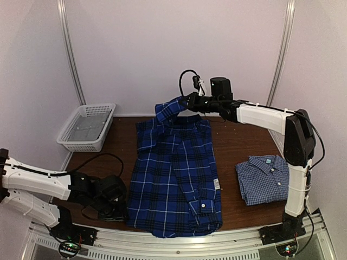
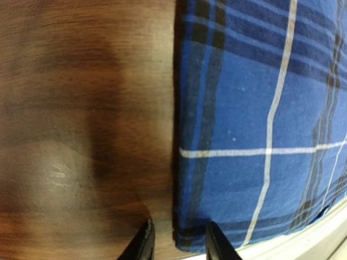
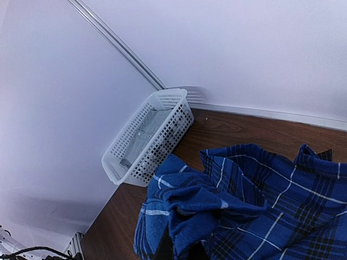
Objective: Fold and stack the long sleeve shirts
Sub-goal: Pick up the 1/3-folded shirt from the center of the board.
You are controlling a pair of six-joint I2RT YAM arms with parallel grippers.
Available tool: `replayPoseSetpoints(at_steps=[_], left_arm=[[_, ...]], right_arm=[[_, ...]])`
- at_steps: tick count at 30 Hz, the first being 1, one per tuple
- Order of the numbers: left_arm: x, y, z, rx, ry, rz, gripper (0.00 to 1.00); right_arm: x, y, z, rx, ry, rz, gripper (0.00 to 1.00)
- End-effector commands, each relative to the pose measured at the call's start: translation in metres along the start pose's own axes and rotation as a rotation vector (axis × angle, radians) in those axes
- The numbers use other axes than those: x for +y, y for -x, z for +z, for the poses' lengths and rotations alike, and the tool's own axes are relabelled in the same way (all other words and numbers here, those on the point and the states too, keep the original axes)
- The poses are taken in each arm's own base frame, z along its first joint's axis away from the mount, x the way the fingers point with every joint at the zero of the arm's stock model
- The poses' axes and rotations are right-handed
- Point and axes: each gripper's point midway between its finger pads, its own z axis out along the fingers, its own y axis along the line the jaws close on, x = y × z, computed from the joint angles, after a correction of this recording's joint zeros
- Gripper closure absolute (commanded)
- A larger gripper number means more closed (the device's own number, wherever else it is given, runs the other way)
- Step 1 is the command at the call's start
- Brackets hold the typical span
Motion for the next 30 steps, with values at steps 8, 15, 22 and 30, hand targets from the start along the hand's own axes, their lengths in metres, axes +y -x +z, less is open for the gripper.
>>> replayPoseSetpoints(at_steps=[8, 15, 22, 30], left_arm=[[-0.007, 0.009, 0.009, -0.059, 0.012, 0.007, 0.88], [-0.006, 0.017, -0.01, -0.11, 0.012, -0.019, 1.0], [-0.043, 0.026, -0.035, -0.146, -0.07, 0.094, 1.0], [-0.1, 0.025, -0.047, -0.132, -0.103, 0.341, 1.0]], right_arm=[[0.038, 0.041, -0.026, -0.075, 0.054, -0.053, 1.0], [0.036, 0.058, -0.033, -0.102, 0.042, -0.066, 1.0], [0.029, 0.076, -0.042, -0.132, 0.034, -0.067, 1.0], [0.013, 0.09, -0.063, -0.163, -0.007, -0.063, 1.0]])
